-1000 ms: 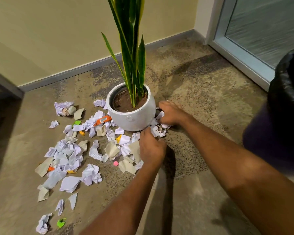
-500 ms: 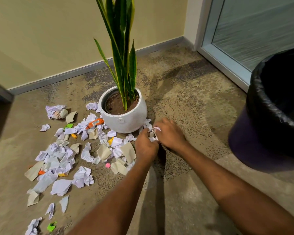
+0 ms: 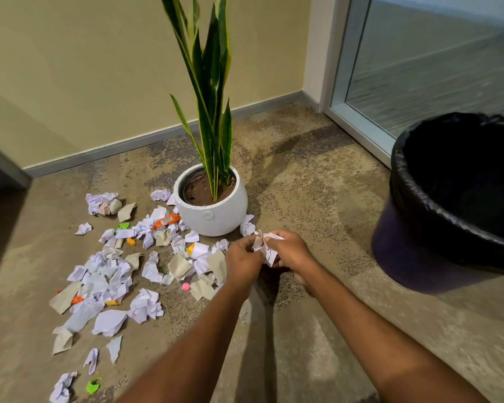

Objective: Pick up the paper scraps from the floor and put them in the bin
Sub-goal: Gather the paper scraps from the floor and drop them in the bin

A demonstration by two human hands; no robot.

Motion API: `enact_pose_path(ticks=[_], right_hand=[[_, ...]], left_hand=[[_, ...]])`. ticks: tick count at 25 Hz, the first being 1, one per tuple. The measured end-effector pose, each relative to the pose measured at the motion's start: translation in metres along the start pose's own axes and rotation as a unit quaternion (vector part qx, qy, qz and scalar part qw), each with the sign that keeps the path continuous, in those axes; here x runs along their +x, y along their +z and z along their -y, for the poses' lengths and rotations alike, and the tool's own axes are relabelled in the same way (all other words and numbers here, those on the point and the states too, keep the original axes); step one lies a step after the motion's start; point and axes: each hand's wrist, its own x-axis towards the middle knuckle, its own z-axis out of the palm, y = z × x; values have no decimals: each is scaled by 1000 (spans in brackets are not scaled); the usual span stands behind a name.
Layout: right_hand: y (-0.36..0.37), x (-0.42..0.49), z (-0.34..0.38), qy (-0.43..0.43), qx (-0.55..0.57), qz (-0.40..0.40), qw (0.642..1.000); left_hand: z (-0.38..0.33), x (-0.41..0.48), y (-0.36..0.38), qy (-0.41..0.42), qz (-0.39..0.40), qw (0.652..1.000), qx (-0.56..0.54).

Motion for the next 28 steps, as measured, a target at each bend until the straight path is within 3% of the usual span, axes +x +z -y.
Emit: enact_pose_path(ticks=[4,15,21,28], right_hand=[[-18,-25,27,-14,48,-28,998],[-96,-116,163,-148,28,-100,983],[-171,-169,218,-185,37,-174,966],[-252,-210,213,-165,84,-298,936]], left_hand=[[-32,-16,2,35,20,999,-19],[-194,-77,16,111,54,986,-108],[-280,-119,57,147,142,970,-131],[-322,-158,137,102,270,944,-159]])
